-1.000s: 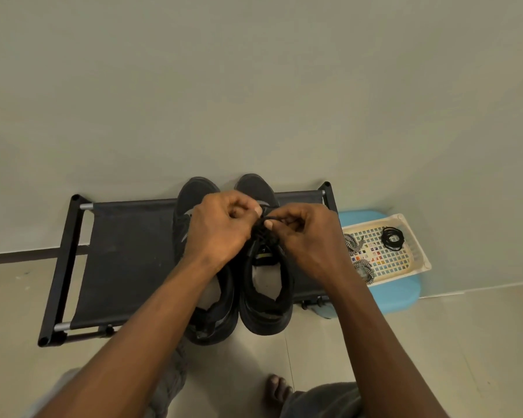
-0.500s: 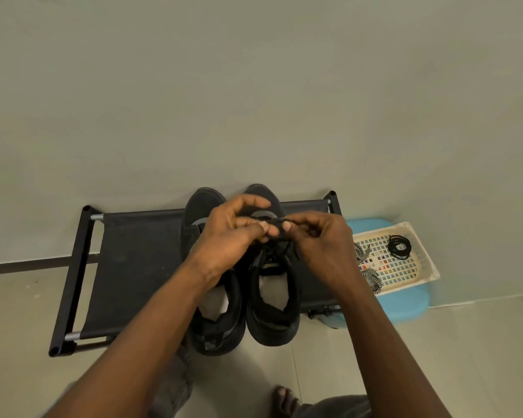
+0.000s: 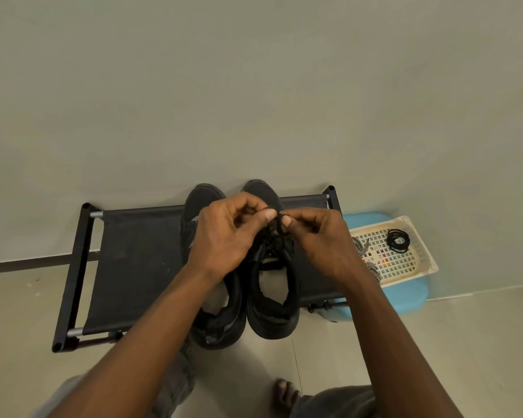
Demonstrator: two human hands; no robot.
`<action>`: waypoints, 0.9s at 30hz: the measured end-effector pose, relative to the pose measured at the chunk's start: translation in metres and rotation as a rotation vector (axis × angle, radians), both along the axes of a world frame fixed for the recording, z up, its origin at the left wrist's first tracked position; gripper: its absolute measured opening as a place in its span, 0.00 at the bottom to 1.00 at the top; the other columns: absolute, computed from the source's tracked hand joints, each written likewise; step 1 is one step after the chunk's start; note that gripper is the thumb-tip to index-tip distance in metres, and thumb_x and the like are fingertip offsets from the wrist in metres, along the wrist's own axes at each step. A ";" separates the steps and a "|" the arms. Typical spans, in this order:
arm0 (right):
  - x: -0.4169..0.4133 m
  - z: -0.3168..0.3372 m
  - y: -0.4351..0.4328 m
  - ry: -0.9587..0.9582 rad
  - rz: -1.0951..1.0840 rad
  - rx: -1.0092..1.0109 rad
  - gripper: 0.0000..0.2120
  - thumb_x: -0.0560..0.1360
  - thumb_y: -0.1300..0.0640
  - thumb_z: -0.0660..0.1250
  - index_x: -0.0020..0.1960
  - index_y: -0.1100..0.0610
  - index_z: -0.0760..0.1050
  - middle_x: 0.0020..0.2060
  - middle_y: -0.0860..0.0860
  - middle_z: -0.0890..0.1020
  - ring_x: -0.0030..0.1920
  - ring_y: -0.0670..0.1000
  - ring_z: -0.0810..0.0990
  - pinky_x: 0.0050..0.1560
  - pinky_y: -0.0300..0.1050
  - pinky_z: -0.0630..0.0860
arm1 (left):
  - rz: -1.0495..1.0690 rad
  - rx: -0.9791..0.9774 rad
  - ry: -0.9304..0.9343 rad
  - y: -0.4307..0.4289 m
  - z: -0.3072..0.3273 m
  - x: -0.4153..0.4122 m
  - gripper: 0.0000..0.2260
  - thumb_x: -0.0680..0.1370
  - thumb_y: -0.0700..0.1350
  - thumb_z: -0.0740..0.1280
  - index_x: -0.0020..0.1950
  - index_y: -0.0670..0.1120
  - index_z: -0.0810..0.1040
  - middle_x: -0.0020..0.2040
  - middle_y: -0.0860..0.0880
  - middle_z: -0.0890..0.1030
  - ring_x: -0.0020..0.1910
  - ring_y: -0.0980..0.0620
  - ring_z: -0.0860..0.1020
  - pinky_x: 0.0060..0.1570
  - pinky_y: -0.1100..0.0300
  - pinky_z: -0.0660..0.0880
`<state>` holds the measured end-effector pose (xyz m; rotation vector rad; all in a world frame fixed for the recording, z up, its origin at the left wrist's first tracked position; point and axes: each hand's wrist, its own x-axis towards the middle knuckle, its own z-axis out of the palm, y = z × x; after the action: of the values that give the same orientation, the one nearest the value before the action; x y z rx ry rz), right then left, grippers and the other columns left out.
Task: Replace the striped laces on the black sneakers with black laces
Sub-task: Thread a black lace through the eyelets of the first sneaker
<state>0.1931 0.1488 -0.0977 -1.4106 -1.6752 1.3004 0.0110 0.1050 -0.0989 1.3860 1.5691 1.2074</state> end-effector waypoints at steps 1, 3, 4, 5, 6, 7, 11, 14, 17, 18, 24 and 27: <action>0.001 0.001 0.000 -0.013 0.001 0.011 0.06 0.80 0.60 0.70 0.52 0.54 0.86 0.42 0.47 0.87 0.45 0.46 0.86 0.49 0.37 0.81 | 0.022 -0.012 -0.030 0.001 0.000 -0.001 0.07 0.81 0.49 0.72 0.48 0.47 0.84 0.41 0.50 0.86 0.43 0.48 0.85 0.49 0.47 0.83; 0.002 0.003 0.000 -0.024 -0.029 0.016 0.06 0.80 0.57 0.70 0.47 0.53 0.86 0.39 0.49 0.87 0.43 0.46 0.85 0.47 0.37 0.80 | 0.088 -0.090 -0.211 0.005 0.002 -0.005 0.14 0.85 0.50 0.65 0.45 0.43 0.80 0.42 0.46 0.84 0.47 0.44 0.84 0.54 0.45 0.82; 0.002 0.005 0.000 -0.016 -0.050 0.018 0.06 0.80 0.55 0.71 0.45 0.54 0.85 0.38 0.49 0.86 0.42 0.46 0.85 0.46 0.38 0.80 | 0.121 -0.141 -0.351 0.007 0.004 -0.006 0.16 0.86 0.49 0.62 0.42 0.44 0.78 0.40 0.47 0.83 0.48 0.44 0.84 0.55 0.47 0.80; 0.001 0.007 0.000 0.011 -0.074 0.016 0.08 0.80 0.54 0.71 0.43 0.54 0.84 0.36 0.49 0.86 0.40 0.47 0.84 0.46 0.39 0.80 | 0.142 -0.191 -0.508 0.008 0.006 -0.008 0.18 0.87 0.48 0.59 0.39 0.46 0.75 0.38 0.48 0.82 0.48 0.45 0.83 0.55 0.48 0.79; 0.002 0.008 0.000 0.071 -0.107 0.002 0.09 0.79 0.54 0.71 0.42 0.56 0.83 0.34 0.49 0.85 0.39 0.46 0.83 0.45 0.38 0.79 | 0.151 -0.229 -0.657 0.009 0.008 -0.009 0.18 0.87 0.48 0.58 0.38 0.48 0.72 0.36 0.49 0.80 0.47 0.45 0.83 0.56 0.49 0.77; 0.002 0.010 0.000 0.158 -0.149 -0.029 0.10 0.79 0.55 0.71 0.41 0.58 0.82 0.32 0.49 0.83 0.37 0.46 0.81 0.44 0.37 0.78 | 0.160 -0.255 -0.775 0.010 0.009 -0.011 0.18 0.87 0.49 0.57 0.37 0.49 0.70 0.34 0.51 0.77 0.44 0.47 0.82 0.55 0.50 0.77; 0.005 0.015 0.005 0.436 -0.390 -0.097 0.11 0.79 0.55 0.71 0.44 0.63 0.80 0.27 0.47 0.74 0.29 0.45 0.71 0.37 0.42 0.80 | 0.259 -0.244 -1.098 0.012 0.010 -0.026 0.19 0.86 0.53 0.58 0.35 0.51 0.67 0.27 0.54 0.66 0.29 0.54 0.69 0.43 0.55 0.73; 0.011 0.012 0.007 0.399 -0.531 0.000 0.13 0.78 0.53 0.74 0.41 0.63 0.80 0.30 0.58 0.73 0.32 0.56 0.67 0.32 0.43 0.70 | 0.393 -0.246 -1.054 0.014 0.011 -0.040 0.19 0.86 0.53 0.57 0.36 0.52 0.68 0.25 0.55 0.61 0.24 0.56 0.59 0.34 0.59 0.66; 0.014 0.011 0.006 0.228 -0.534 0.156 0.16 0.77 0.51 0.75 0.40 0.63 0.81 0.33 0.65 0.77 0.34 0.54 0.71 0.37 0.47 0.72 | 0.525 -0.324 -0.673 0.015 0.006 -0.048 0.18 0.86 0.52 0.60 0.36 0.50 0.70 0.27 0.53 0.63 0.24 0.55 0.60 0.28 0.60 0.65; 0.014 0.012 0.005 0.106 -0.542 0.199 0.15 0.77 0.49 0.74 0.39 0.60 0.82 0.31 0.62 0.78 0.33 0.50 0.73 0.37 0.46 0.72 | 0.548 -0.330 -0.492 0.014 0.004 -0.051 0.18 0.85 0.52 0.62 0.35 0.50 0.71 0.28 0.52 0.65 0.25 0.54 0.62 0.29 0.60 0.65; 0.037 0.004 0.003 -0.900 -0.367 0.083 0.12 0.79 0.45 0.69 0.52 0.52 0.83 0.47 0.53 0.85 0.49 0.58 0.81 0.48 0.49 0.71 | 0.345 -0.476 0.481 -0.002 -0.001 -0.072 0.15 0.81 0.56 0.68 0.41 0.47 0.80 0.38 0.48 0.81 0.42 0.43 0.81 0.43 0.52 0.75; 0.037 0.000 0.002 -0.675 -0.153 0.009 0.14 0.79 0.54 0.70 0.64 0.50 0.81 0.58 0.49 0.83 0.57 0.50 0.81 0.58 0.46 0.76 | 0.265 -0.438 0.776 -0.008 0.003 -0.055 0.22 0.77 0.54 0.72 0.69 0.52 0.74 0.69 0.44 0.74 0.69 0.39 0.73 0.64 0.40 0.71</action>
<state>0.2300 0.1511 -0.0974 -2.0777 -1.9168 0.7639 -0.0436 0.0972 -0.0960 1.4466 2.4292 0.3869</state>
